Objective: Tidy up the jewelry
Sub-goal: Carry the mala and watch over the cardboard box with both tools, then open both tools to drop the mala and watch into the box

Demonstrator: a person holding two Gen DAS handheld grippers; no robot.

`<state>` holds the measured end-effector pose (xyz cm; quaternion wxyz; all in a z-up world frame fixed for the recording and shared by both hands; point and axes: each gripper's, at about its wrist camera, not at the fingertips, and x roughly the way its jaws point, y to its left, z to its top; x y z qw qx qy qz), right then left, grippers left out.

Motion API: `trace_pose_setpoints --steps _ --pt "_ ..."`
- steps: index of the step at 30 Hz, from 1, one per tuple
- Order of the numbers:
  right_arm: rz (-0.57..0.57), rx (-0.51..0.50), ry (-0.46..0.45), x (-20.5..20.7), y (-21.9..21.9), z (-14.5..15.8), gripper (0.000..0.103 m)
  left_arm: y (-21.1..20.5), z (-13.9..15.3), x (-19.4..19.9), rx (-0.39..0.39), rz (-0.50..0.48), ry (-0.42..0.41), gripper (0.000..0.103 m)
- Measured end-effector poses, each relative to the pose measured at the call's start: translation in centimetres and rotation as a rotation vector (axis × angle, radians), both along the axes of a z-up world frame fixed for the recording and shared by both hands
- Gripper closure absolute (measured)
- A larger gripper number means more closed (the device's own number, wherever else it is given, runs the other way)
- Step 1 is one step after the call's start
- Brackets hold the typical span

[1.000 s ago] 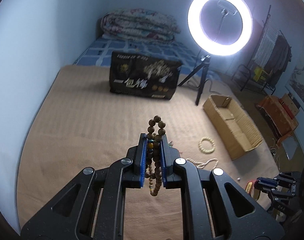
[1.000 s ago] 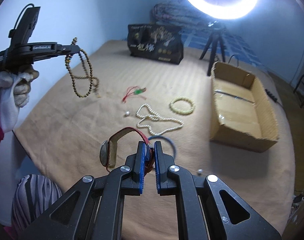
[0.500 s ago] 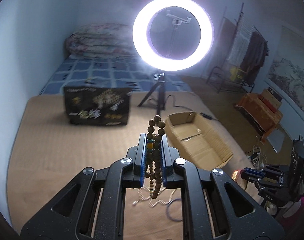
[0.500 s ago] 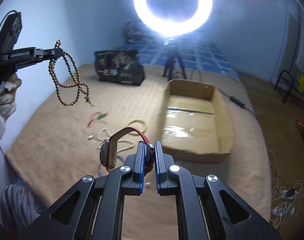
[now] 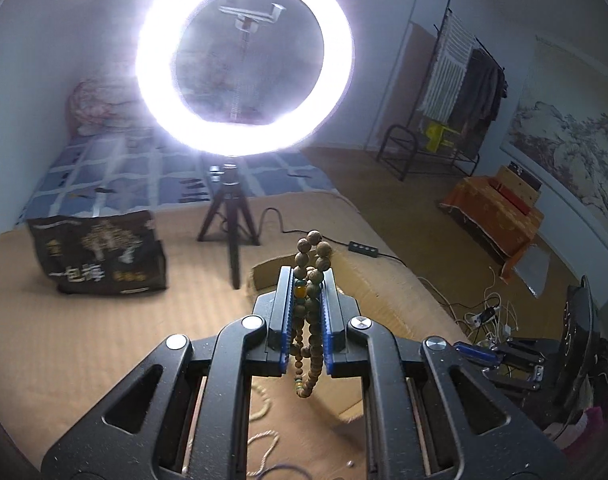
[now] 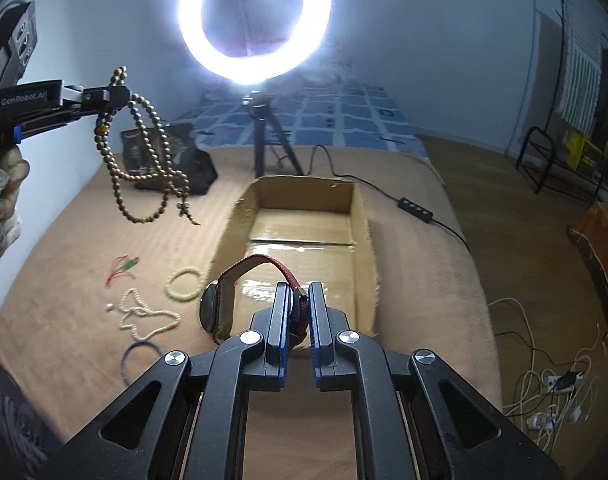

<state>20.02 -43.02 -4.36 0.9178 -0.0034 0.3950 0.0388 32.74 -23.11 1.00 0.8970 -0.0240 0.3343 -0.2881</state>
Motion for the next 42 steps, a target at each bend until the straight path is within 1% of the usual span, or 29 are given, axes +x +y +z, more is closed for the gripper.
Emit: trace_pose_setpoints --steps 6,12,17,20,24,27,28,29,30,31,33,39,42 --pt "-0.029 -0.001 0.016 2.0 -1.8 -1.4 0.096 -4.7 -2.1 1.9 0.027 -0.04 0.023 0.093" --pt "-0.047 0.006 0.05 4.2 -2.6 -3.4 0.096 -7.9 -4.8 3.3 0.067 -0.052 0.055 0.093" --pt "-0.052 0.01 0.075 5.5 -2.8 -4.9 0.096 -9.2 -6.9 4.2 0.094 -0.06 0.084 0.093" --pt "-0.05 0.01 0.091 5.9 -2.5 -5.6 0.096 -9.7 -7.7 4.5 0.109 -0.061 0.093 0.093" --pt "-0.045 0.006 0.103 6.2 -2.5 -6.1 0.096 -10.1 -8.1 4.7 0.122 -0.06 0.098 0.093" --pt "-0.055 -0.009 0.106 6.3 -2.4 -6.2 0.093 -10.2 -8.2 4.7 0.129 -0.062 0.101 0.093" --pt "-0.055 -0.011 0.102 6.3 -2.4 -6.1 0.09 -10.2 -8.2 4.7 0.133 -0.061 0.105 0.085" --pt "-0.055 -0.008 0.098 6.2 -2.5 -5.9 0.088 -10.2 -8.1 4.6 0.137 -0.058 0.101 0.073" --pt "-0.06 -0.009 0.094 6.1 -2.5 -5.8 0.08 -10.1 -8.0 4.5 0.14 -0.056 0.094 0.07" --pt "-0.063 -0.009 0.09 6.1 -2.6 -5.7 0.066 -10.1 -8.0 4.4 0.148 -0.055 0.086 0.069" --pt "-0.068 -0.014 0.067 5.5 -2.6 -5.1 0.053 -9.9 -7.9 4.2 0.156 -0.053 0.083 0.069" --pt "-0.069 -0.016 0.053 4.4 -2.2 -4.0 0.053 -8.8 -7.0 3.5 0.146 -0.034 0.08 0.069" --pt "-0.072 -0.016 0.045 3.7 -2.0 -3.3 0.053 -8.2 -6.2 2.8 0.149 -0.026 0.064 0.069"
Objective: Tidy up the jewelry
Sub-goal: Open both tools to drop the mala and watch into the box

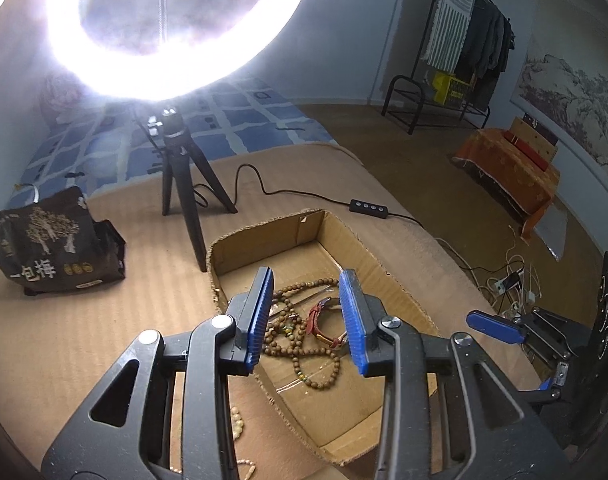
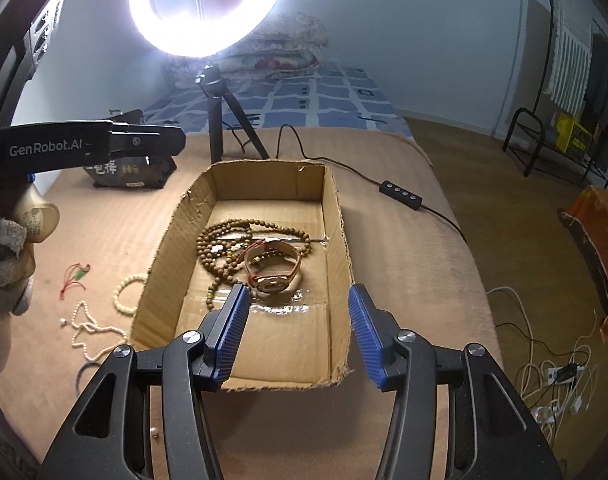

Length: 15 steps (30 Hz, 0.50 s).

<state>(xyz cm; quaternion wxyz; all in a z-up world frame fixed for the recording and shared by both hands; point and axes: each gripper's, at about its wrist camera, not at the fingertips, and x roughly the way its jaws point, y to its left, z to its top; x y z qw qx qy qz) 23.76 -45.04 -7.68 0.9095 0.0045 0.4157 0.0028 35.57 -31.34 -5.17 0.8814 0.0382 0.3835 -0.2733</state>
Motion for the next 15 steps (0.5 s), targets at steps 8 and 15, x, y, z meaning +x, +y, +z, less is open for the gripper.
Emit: trace_pose_setpoints --steps 8,15 --pt "0.006 -0.004 -0.022 -2.2 0.9 1.9 0.053 2.8 2.5 -2.4 0.014 0.014 -0.053 0.069" --pt "0.008 0.022 -0.046 -4.6 1.4 3.5 0.052 6.8 4.2 -4.8 0.045 0.029 -0.113 0.069"
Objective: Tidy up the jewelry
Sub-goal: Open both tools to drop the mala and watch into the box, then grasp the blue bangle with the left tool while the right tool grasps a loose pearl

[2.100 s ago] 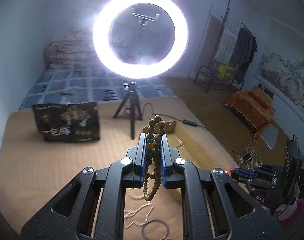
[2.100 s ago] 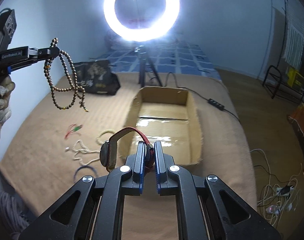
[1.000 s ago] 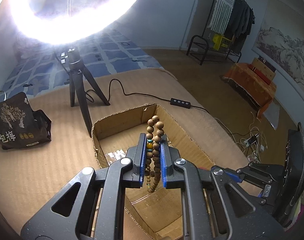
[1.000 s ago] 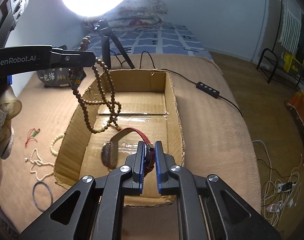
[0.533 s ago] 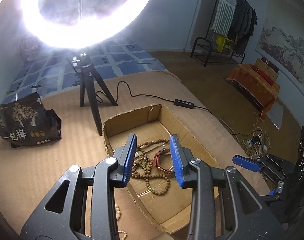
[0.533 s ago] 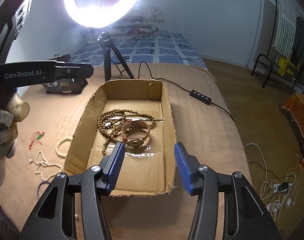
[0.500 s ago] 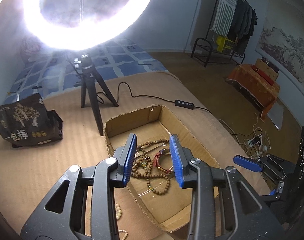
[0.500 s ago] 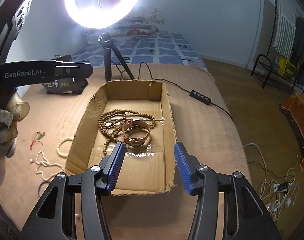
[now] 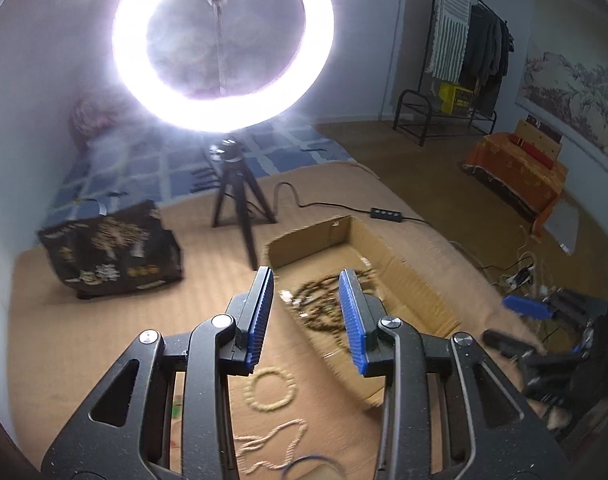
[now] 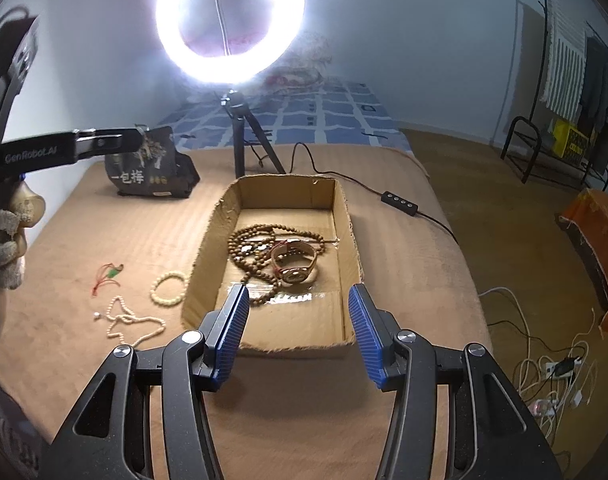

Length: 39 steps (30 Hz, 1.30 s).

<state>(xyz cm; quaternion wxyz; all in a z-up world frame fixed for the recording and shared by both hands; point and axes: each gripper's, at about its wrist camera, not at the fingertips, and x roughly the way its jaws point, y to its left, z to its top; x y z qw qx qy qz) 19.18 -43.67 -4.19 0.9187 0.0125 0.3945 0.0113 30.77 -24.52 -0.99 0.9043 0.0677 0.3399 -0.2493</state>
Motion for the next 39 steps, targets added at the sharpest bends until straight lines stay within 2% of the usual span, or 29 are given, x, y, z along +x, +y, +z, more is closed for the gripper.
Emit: trace_pose_setpoints --steps 6,10,12,18,24,39 --pt "0.011 -0.008 -0.013 -1.7 0.7 0.4 0.051 4.3 0.6 -2.4 0.027 0.01 -0.055 0.069" --pt "0.037 -0.018 -0.048 -3.0 1.7 0.4 0.035 7.7 0.2 -3.7 0.027 0.02 -0.058 0.069" --pt "0.052 -0.035 -0.068 -3.5 2.3 0.4 0.033 9.2 -0.2 -4.4 0.036 0.033 -0.064 0.069" --pt "0.121 -0.077 -0.041 -4.1 4.7 -0.6 0.033 14.1 -2.4 -5.6 0.022 0.078 -0.021 0.069" --pt "0.159 -0.08 0.011 -4.8 6.2 -2.4 0.033 17.7 -5.9 -6.0 -0.011 0.123 0.057 0.069" --pt "0.209 -0.046 0.131 -5.5 8.2 -8.7 0.033 17.8 -13.7 -8.7 -0.021 0.076 0.184 0.069"
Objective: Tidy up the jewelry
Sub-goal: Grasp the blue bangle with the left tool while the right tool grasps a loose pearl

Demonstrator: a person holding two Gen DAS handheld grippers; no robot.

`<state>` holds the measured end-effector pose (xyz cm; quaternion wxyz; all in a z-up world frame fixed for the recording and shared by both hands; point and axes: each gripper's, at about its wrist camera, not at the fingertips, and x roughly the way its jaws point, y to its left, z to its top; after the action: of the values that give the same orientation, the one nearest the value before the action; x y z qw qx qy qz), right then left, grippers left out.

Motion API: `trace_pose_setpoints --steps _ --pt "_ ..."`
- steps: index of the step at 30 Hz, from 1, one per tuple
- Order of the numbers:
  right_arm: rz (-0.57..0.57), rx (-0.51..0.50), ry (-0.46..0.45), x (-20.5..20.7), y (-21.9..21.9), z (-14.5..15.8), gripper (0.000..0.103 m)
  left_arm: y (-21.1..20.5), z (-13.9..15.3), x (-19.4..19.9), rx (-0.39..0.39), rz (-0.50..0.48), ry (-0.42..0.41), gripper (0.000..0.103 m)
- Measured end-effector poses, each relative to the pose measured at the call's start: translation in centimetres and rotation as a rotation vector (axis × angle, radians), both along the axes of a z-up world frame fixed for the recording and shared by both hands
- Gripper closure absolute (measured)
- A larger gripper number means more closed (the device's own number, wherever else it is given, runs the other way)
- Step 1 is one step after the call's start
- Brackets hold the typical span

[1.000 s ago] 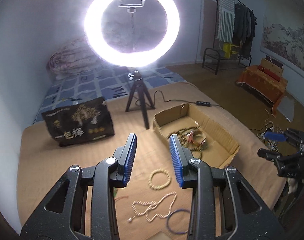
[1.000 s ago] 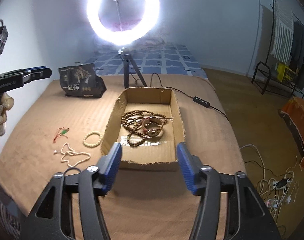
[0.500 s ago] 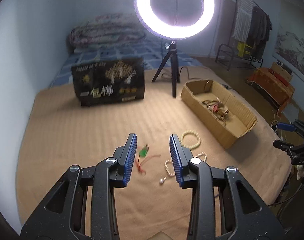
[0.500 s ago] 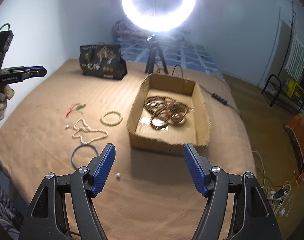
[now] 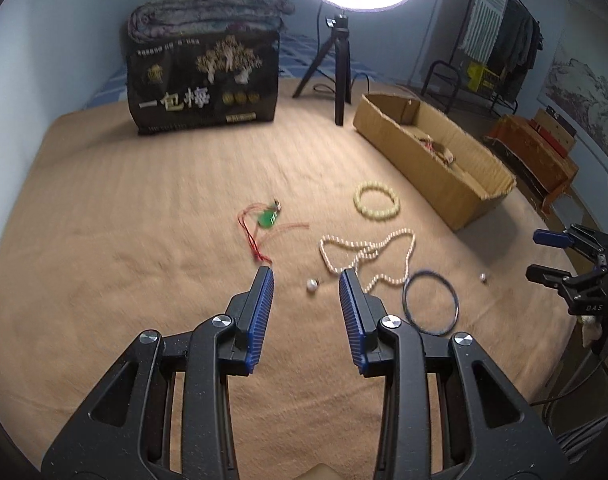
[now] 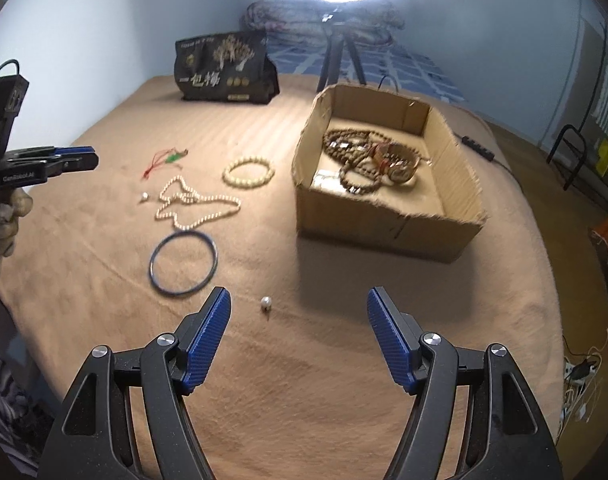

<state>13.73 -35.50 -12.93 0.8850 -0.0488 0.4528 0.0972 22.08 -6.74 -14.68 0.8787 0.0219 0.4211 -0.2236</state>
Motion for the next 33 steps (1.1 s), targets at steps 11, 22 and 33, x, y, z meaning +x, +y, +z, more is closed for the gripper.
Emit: trace_pose_setpoints --steps 11,22,33 --pt "0.054 -0.007 0.044 0.6 1.6 -3.3 0.033 -4.9 -2.5 -2.8 0.011 -0.18 0.028 0.045" --pt "0.059 -0.001 0.056 1.8 1.7 -4.8 0.042 -9.0 -4.1 -4.3 0.042 -0.284 0.033 0.044" --pt "0.083 0.003 0.064 2.4 1.8 -5.7 0.06 -12.0 -5.4 -4.5 0.124 -0.325 0.011 0.034"
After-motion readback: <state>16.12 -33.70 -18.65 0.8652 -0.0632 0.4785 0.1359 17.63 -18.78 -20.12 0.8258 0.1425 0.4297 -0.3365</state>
